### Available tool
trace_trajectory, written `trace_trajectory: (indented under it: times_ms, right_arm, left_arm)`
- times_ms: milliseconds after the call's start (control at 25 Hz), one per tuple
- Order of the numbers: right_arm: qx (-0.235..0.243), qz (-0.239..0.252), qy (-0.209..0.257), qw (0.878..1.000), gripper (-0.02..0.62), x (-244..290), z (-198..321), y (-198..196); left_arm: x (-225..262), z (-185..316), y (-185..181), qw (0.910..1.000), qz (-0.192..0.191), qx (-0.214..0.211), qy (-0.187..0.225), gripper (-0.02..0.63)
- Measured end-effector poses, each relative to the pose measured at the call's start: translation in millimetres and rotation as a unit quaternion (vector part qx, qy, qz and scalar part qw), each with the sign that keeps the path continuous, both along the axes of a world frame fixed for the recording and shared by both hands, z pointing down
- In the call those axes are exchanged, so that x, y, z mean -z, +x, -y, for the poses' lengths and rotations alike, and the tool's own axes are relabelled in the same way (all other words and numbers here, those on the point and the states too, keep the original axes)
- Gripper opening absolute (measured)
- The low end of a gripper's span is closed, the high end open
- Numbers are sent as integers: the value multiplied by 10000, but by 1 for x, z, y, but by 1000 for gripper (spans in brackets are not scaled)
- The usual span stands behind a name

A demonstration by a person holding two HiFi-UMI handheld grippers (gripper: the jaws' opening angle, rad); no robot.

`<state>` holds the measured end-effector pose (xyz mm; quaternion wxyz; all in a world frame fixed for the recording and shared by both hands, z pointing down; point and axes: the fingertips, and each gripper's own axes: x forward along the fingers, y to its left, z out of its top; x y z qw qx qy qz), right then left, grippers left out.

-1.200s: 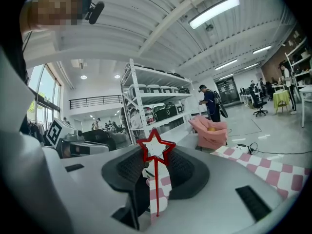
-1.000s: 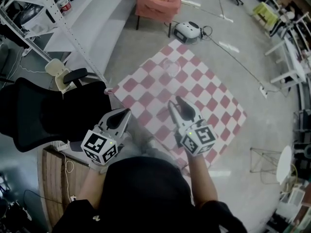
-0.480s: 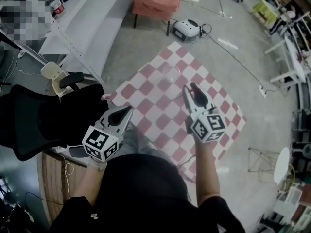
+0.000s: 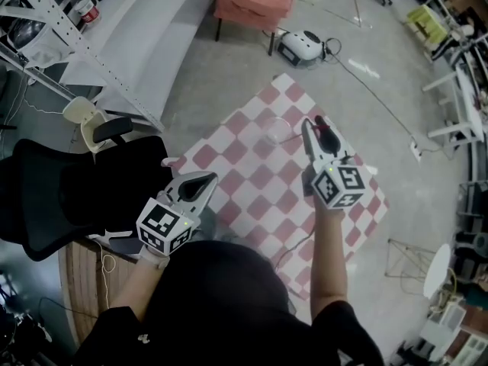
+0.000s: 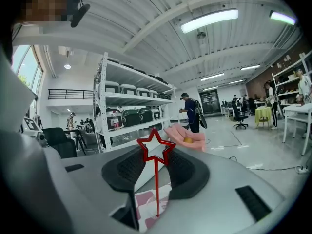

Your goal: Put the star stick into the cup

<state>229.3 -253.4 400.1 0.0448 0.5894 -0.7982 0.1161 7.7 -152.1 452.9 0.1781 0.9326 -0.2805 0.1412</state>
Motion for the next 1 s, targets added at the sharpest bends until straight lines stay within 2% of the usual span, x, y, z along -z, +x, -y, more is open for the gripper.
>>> trace_trajectory:
  times_ms: [320,600,1000]
  right_arm:
    - [60,-96,-526,9986,137,-54,45,2]
    - [131,-238,-1000,9946,137,-105,55,3]
    - [211,-303,-1257,9914,137,-139,64,-1]
  left_arm:
    - [-19,34,-7,9995,53,111,-305,41]
    - [-38,44,-9,9983,71,163,-547,41]
    - [-51,43,-9,9971,100,187,-724,41]
